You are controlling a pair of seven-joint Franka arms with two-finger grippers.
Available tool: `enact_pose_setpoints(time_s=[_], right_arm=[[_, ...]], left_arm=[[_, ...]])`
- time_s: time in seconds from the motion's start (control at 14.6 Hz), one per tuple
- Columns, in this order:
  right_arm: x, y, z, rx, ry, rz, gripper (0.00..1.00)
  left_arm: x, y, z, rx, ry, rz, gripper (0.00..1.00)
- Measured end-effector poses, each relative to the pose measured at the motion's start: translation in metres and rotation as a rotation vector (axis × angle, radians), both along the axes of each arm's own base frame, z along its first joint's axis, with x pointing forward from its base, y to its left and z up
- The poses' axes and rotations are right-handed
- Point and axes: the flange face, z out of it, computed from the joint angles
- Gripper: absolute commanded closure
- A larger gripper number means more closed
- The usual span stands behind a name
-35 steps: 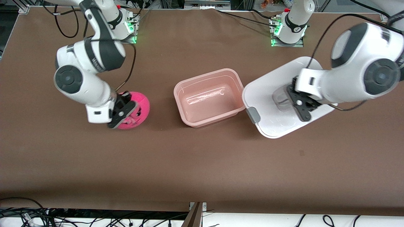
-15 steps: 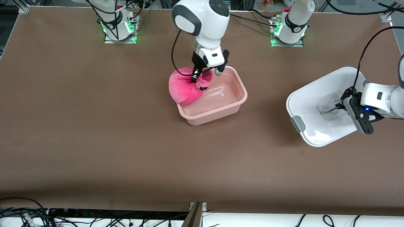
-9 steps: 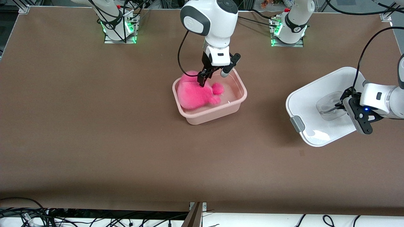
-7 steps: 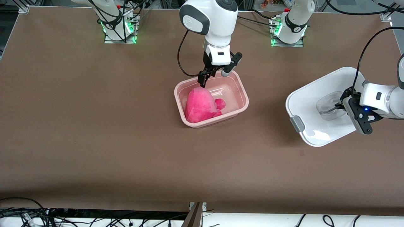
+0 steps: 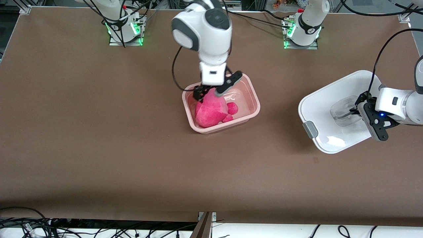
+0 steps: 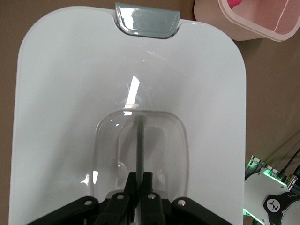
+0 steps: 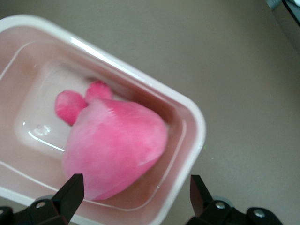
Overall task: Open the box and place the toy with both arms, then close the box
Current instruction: 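Withdraw the right gripper from the box toward its rest side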
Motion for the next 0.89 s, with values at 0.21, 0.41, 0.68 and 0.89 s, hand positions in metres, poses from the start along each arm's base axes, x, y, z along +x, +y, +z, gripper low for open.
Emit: enact_pose_setpoints(time_s=[0.21, 0.41, 0.68, 0.89], right_arm=[[0.058, -0.087, 0.027, 0.016, 0.053, -0.169, 0.00], [0.088, -0.157, 0.053, 0.019, 0.077, -0.288, 0.00], [0.104, -0.242, 0.081, 0.020, 0.163, -0.435, 0.00], [0.110, -0.316, 0.137, 0.059, 0.103, -0.547, 0.00]], left_arm=[[0.000, -0.001, 0.000, 0.000, 0.000, -0.002, 1.00], [0.000, -0.006, 0.000, -0.001, 0.000, -0.009, 1.00], [0.000, -0.038, 0.002, -0.009, -0.003, -0.061, 1.00], [-0.006, -0.107, 0.010, -0.046, -0.015, -0.154, 1.00]])
